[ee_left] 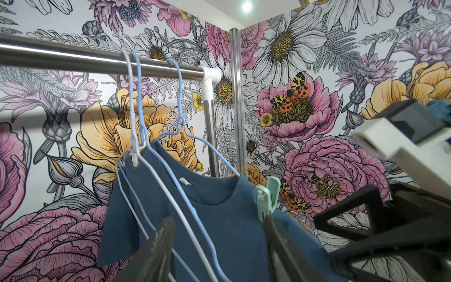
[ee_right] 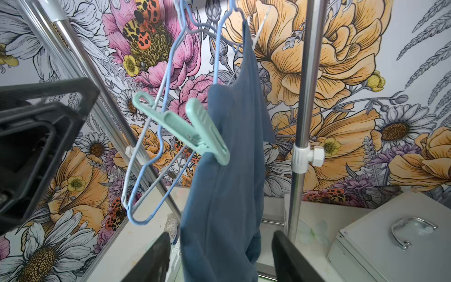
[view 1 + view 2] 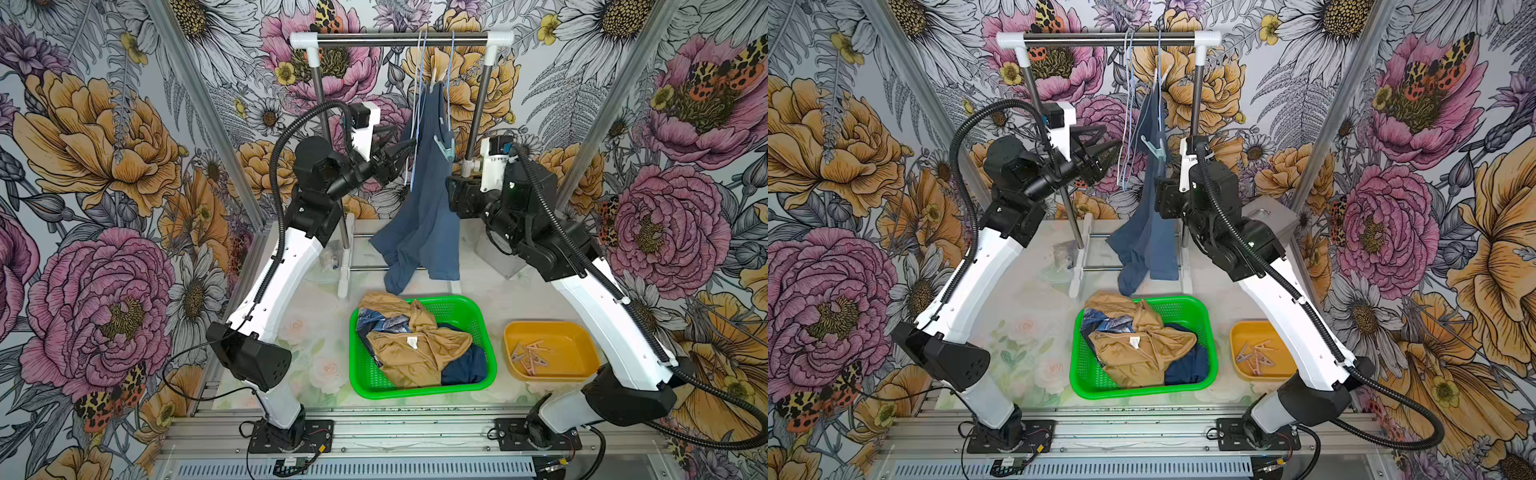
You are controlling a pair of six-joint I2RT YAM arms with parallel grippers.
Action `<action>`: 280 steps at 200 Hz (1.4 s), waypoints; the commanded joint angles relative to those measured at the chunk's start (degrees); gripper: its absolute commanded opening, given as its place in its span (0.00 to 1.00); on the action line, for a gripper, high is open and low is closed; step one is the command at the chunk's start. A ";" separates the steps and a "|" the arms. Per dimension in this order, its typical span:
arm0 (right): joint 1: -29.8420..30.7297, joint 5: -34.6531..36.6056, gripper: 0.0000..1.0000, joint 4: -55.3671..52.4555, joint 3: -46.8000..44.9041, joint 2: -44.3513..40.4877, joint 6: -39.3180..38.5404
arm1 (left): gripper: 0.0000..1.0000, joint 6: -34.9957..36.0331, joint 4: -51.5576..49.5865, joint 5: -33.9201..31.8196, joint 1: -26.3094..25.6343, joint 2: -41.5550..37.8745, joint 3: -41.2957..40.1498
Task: Remove the clothespins securing t-shirts to the hanger
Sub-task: Pick up the hanger from the clothes rail.
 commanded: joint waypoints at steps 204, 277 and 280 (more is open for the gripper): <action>-8.73 -9.26 0.06 -0.07 7.92 6.74 -0.08 | 0.59 -9.31 -0.36 -2.09 0.37 22.79 32.91; -9.24 -9.96 0.17 -0.12 4.92 4.65 0.36 | 0.59 -9.67 0.03 -2.43 0.28 22.74 33.06; -9.21 -9.84 0.17 -0.08 4.60 4.37 0.40 | 0.59 -9.68 0.02 -2.42 0.22 22.74 33.08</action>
